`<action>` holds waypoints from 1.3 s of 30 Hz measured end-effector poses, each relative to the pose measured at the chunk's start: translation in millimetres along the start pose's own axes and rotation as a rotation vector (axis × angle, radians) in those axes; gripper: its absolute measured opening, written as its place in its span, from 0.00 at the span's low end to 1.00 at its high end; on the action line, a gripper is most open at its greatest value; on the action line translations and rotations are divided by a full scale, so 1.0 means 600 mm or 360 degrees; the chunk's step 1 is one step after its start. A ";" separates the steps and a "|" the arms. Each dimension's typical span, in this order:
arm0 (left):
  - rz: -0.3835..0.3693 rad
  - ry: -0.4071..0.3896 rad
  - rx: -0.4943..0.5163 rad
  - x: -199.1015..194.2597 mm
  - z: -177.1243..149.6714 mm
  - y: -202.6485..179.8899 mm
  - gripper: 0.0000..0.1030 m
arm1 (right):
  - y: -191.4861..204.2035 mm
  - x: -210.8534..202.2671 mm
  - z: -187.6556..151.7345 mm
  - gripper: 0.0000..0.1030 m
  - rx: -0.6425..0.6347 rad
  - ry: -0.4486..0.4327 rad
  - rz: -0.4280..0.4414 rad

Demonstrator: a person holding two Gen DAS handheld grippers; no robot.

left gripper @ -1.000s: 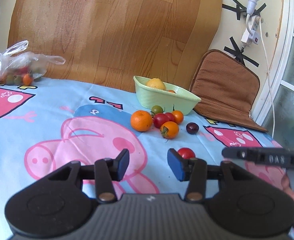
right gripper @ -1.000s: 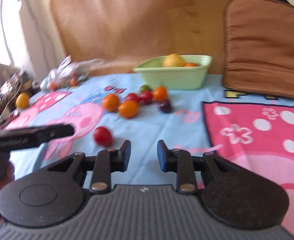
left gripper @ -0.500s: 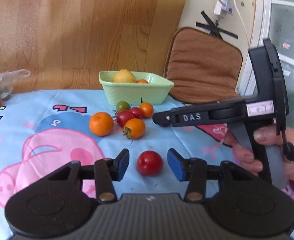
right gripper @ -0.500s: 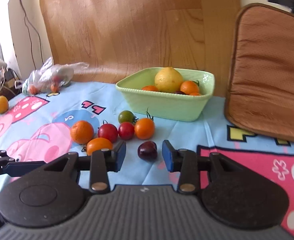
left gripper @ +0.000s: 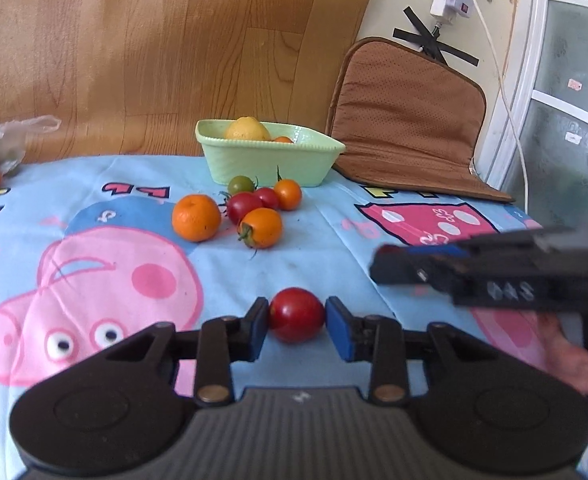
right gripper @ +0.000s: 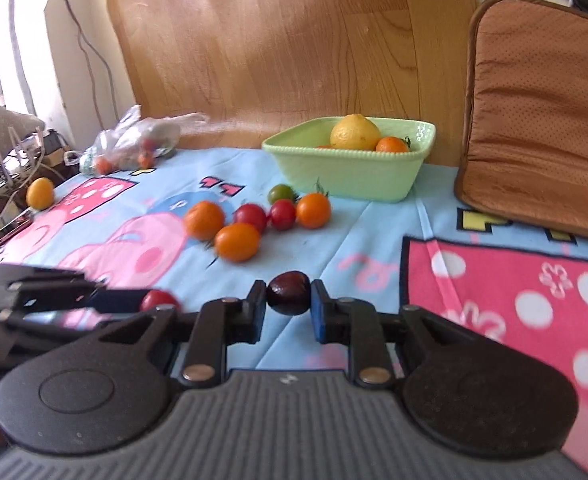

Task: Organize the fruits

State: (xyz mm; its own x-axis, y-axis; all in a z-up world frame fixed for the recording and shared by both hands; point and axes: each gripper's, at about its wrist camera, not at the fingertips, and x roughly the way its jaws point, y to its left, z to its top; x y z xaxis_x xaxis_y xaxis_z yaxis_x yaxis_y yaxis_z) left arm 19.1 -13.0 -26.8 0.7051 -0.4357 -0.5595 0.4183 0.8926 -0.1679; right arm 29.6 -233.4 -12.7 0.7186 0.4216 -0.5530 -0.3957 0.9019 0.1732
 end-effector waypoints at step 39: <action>0.0032 -0.0033 0.0115 -0.044 -0.042 -0.024 0.38 | 0.098 -0.044 -0.083 0.32 -0.0187 -0.0028 -0.0143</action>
State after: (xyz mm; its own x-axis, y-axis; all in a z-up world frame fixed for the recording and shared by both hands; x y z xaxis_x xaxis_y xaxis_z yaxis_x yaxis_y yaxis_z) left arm -20.3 -11.5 -30.1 0.7253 -0.4207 -0.5449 0.4436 0.8909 -0.0973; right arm -41.3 -196.6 -28.7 0.7638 0.3423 -0.5473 -0.3930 0.9191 0.0264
